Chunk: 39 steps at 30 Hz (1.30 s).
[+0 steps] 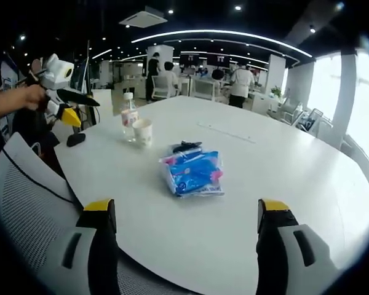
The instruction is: Arrange the tabletop items into an orderly group along one side of the table until the central work area is clear of visible clutter.
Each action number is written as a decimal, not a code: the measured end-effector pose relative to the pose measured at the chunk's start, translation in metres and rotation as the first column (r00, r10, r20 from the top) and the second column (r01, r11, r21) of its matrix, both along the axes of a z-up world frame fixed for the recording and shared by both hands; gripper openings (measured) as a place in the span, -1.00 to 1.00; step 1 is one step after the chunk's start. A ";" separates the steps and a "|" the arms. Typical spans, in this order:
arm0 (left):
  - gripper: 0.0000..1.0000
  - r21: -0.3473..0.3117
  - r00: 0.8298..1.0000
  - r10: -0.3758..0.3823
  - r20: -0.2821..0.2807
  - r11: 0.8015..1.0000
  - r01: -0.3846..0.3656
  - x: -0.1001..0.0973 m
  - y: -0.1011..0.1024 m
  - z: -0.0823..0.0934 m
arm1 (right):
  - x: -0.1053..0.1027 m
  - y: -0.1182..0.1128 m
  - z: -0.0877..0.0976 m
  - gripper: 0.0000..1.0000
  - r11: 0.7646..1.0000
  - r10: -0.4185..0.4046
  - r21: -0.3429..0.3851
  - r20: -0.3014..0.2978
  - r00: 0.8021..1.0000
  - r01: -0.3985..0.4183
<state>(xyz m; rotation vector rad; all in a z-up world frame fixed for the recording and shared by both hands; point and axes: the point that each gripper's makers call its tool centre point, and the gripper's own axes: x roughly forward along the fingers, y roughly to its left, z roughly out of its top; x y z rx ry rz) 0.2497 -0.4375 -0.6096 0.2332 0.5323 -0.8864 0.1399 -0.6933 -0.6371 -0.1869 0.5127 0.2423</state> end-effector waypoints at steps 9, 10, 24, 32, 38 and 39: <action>0.99 0.018 0.992 0.047 0.121 0.999 -0.049 -0.014 0.008 0.004 | -0.001 0.000 -0.002 0.86 1.000 0.010 -0.021 -0.006 1.000 -0.010; 0.99 0.013 0.991 0.049 0.122 0.999 -0.051 -0.015 0.008 0.004 | -0.002 0.000 -0.002 0.86 1.000 0.009 -0.018 -0.007 1.000 -0.009; 0.97 0.110 0.997 -0.002 0.083 0.994 -0.007 -0.050 -0.001 -0.033 | -0.003 0.000 -0.003 0.84 1.000 0.014 -0.024 -0.017 1.000 -0.014; 0.99 -0.001 0.995 0.087 0.055 0.996 -0.087 -0.048 0.000 -0.025 | -0.003 0.000 -0.003 0.84 1.000 0.010 -0.017 -0.016 1.000 -0.010; 0.99 0.047 0.993 0.054 0.106 0.997 -0.059 -0.049 -0.003 -0.026 | -0.003 0.000 -0.005 0.85 1.000 0.008 -0.004 -0.026 1.000 -0.008; 0.99 0.045 0.993 0.043 0.107 0.998 -0.048 -0.050 -0.005 -0.026 | -0.003 0.001 -0.005 0.85 1.000 0.008 -0.005 -0.028 1.000 -0.008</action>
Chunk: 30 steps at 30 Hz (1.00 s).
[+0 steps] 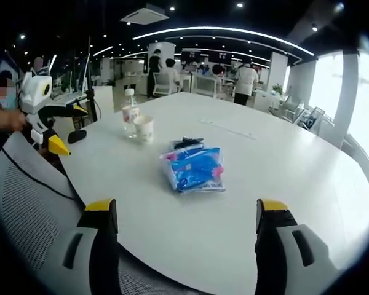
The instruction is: Arrange the tabletop items into an orderly group along one side of the table until the central work area is clear of visible clutter.
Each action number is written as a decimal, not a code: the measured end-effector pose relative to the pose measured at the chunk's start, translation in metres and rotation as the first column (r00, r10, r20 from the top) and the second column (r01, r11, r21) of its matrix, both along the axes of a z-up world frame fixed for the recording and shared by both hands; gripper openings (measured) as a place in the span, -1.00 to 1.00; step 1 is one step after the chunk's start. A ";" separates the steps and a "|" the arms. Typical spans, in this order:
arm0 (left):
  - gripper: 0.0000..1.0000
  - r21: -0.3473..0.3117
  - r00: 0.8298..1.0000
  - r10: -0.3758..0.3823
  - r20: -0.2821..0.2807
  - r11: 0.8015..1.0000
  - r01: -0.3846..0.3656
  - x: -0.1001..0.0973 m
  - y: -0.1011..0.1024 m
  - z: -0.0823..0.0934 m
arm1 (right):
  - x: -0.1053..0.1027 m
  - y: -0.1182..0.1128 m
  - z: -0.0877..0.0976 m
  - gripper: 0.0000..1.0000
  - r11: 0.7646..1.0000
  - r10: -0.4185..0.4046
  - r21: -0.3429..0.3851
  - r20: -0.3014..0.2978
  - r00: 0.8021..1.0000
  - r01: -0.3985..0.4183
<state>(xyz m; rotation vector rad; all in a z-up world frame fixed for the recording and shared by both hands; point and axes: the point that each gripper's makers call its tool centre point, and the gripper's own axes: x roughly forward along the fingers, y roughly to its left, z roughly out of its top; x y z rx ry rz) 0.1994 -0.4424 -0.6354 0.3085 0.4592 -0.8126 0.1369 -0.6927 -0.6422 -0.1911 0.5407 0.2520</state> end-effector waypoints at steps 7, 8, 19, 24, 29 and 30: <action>0.99 -0.005 0.999 -0.032 -0.024 0.999 0.032 -0.003 -0.004 -0.005 | 0.001 -0.004 0.001 0.88 1.000 -0.028 0.013 -0.001 1.000 0.028; 0.99 -0.008 0.999 -0.035 -0.022 0.999 0.035 -0.004 -0.005 -0.004 | 0.001 -0.005 0.002 0.88 0.999 -0.033 0.015 0.000 0.999 0.033; 0.99 -0.035 0.999 -0.040 -0.009 0.999 0.040 -0.003 -0.007 0.001 | 0.002 -0.011 0.000 0.88 0.996 -0.069 0.053 -0.058 0.996 0.072; 0.98 -0.030 0.999 -0.042 -0.006 0.999 0.041 -0.004 -0.006 0.001 | 0.014 -0.004 0.004 0.85 0.995 -0.053 0.077 -0.057 0.997 0.057; 0.97 -0.009 1.000 -0.025 -0.009 1.000 0.025 -0.001 -0.002 -0.002 | 0.026 0.006 0.003 0.80 0.994 -0.036 0.099 -0.057 0.998 0.042; 0.96 -0.004 1.000 -0.026 0.004 1.000 0.026 -0.001 -0.001 0.000 | 0.028 0.010 0.001 0.78 0.991 -0.039 0.122 -0.067 0.997 0.047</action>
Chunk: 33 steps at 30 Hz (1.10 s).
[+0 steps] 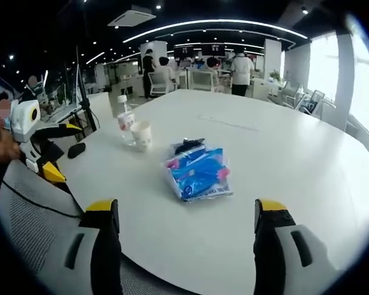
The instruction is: Arrange the tabletop items into an orderly group along one side of the table until the central work area is clear of visible clutter.
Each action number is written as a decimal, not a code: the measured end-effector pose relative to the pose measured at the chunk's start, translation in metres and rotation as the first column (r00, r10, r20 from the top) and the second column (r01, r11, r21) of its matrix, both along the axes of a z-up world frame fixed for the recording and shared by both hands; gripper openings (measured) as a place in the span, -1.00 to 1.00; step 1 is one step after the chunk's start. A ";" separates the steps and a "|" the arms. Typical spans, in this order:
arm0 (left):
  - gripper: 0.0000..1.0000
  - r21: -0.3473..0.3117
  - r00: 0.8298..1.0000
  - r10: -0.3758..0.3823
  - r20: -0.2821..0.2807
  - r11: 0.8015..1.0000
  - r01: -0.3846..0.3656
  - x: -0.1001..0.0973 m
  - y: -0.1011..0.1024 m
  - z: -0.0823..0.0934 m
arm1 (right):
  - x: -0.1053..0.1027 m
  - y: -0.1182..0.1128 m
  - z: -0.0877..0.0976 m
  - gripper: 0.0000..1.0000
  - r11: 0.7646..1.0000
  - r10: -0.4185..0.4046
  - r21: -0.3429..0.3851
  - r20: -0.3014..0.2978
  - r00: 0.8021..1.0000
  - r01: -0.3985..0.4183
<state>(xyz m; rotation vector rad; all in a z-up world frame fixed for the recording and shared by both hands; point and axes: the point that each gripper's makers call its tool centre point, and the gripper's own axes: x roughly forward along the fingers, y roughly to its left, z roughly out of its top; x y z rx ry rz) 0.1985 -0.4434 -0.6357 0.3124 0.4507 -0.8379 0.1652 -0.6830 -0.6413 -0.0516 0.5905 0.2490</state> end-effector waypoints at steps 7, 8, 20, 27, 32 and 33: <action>0.87 -0.008 1.000 0.003 0.020 1.000 -0.003 0.001 0.001 0.004 | 0.012 0.008 -0.012 0.64 0.997 -0.031 0.063 -0.042 0.999 0.034; 0.88 -0.028 1.000 0.004 0.024 1.000 -0.003 0.001 0.000 0.007 | 0.015 0.009 -0.016 0.63 0.997 -0.038 0.071 -0.056 0.998 0.042; 0.94 -0.029 1.000 -0.013 -0.007 0.999 0.013 -0.002 -0.003 0.001 | 0.049 -0.003 -0.035 0.42 0.967 -0.152 0.186 -0.115 0.982 0.172; 0.94 -0.018 1.000 -0.005 0.012 1.000 0.006 0.000 -0.001 0.002 | 0.068 -0.005 -0.037 0.34 0.948 -0.183 0.239 -0.134 0.974 0.211; 0.94 -0.020 1.000 -0.004 0.016 1.000 0.004 0.000 -0.001 0.003 | 0.081 -0.003 -0.038 0.28 0.941 -0.192 0.256 -0.140 0.971 0.223; 0.94 -0.019 1.000 -0.004 0.019 1.000 0.004 0.001 -0.001 0.003 | 0.084 -0.003 -0.039 0.26 0.940 -0.193 0.257 -0.143 0.971 0.224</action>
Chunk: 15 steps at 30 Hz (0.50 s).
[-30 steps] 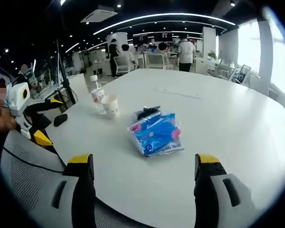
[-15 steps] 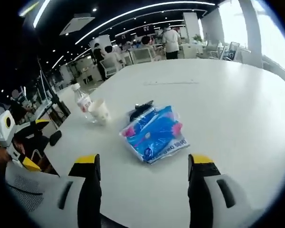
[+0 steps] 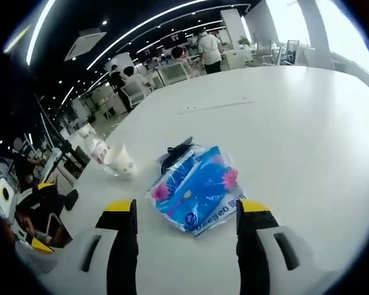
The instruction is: Arrange the tabletop items into an orderly group along one side of the table until the central work area is clear of visible clutter.
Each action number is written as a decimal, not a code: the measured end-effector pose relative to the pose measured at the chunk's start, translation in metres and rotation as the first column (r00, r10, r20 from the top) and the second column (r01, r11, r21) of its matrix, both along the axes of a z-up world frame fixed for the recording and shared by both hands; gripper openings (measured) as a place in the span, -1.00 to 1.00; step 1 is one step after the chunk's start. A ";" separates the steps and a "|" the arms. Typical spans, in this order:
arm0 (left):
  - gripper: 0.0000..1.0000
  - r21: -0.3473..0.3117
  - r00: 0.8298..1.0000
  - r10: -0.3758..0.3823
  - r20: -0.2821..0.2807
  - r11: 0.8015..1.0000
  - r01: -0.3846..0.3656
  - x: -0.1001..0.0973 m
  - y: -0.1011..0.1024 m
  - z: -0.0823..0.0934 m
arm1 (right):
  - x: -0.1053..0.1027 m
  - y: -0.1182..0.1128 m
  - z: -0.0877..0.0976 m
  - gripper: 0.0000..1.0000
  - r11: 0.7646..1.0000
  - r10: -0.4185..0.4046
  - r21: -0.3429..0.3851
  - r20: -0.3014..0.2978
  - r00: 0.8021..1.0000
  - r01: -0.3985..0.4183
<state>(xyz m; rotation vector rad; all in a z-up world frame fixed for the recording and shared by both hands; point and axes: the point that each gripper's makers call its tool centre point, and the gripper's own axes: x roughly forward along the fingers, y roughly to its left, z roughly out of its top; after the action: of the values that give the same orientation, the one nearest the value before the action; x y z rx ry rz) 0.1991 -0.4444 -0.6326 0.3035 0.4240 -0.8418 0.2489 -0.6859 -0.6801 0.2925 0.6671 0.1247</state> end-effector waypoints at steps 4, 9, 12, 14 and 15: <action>0.94 0.000 1.000 0.002 0.002 1.000 -0.002 0.000 0.000 0.000 | 0.006 0.001 -0.002 0.22 1.000 -0.002 -0.001 -0.004 1.000 0.002; 0.95 -0.009 1.000 0.012 0.001 1.000 -0.012 0.002 0.002 0.001 | 0.014 0.002 -0.006 0.17 1.000 -0.003 0.003 -0.019 1.000 0.003; 0.95 -0.014 1.000 0.020 -0.011 1.000 -0.020 0.002 0.002 0.000 | 0.018 0.002 -0.007 0.15 1.000 0.000 -0.007 -0.022 1.000 0.000; 0.94 -0.016 1.000 0.023 -0.011 1.000 -0.024 0.002 0.003 0.001 | 0.022 0.002 -0.009 0.10 1.000 -0.002 -0.005 -0.028 1.000 0.002; 0.93 -0.015 1.000 0.026 -0.010 1.000 -0.026 0.002 0.003 0.001 | 0.023 0.002 -0.011 0.07 1.000 -0.004 -0.003 -0.036 0.999 0.003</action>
<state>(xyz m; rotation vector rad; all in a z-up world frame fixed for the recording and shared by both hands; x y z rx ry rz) 0.2015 -0.4410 -0.6317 0.2794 0.4292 -0.8213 0.2720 -0.6838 -0.6906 0.2939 0.7021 0.1154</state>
